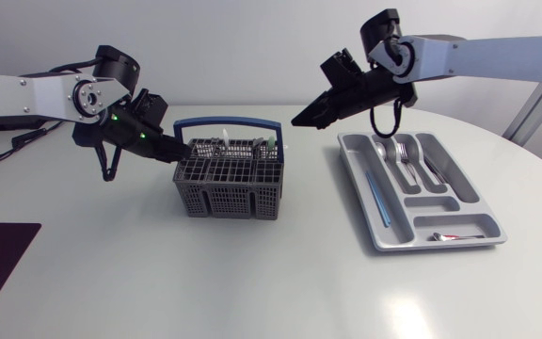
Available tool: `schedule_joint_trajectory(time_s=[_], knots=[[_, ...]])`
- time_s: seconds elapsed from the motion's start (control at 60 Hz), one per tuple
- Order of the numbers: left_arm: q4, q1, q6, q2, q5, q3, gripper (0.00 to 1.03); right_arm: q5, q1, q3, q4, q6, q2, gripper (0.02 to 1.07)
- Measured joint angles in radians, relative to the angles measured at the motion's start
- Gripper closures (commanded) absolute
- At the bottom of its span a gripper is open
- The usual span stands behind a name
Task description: Unload the cutlery basket into the drawer organizer.
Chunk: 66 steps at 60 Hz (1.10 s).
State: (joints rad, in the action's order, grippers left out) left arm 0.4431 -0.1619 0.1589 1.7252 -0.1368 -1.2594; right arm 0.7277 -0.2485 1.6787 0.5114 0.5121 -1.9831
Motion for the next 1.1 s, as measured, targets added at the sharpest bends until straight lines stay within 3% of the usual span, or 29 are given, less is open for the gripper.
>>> schedule_joint_trajectory(time_s=[0.35, 0.717, 1.1], knots=[[0.0, 0.0, 0.001, 0.0, 0.015, -0.002, 0.89, -0.014, -0.076, 0.029, 0.008, -0.01, -0.059, 0.94], [0.002, -0.006, 0.023, 0.046, 0.014, -0.103, 0.89, -0.013, -0.173, -0.243, 0.01, 0.048, 0.134, 0.94], [0.002, -0.121, 0.026, 0.172, 0.014, -0.253, 0.89, -0.034, -0.333, -0.38, 0.008, 0.05, 0.249, 0.93]])
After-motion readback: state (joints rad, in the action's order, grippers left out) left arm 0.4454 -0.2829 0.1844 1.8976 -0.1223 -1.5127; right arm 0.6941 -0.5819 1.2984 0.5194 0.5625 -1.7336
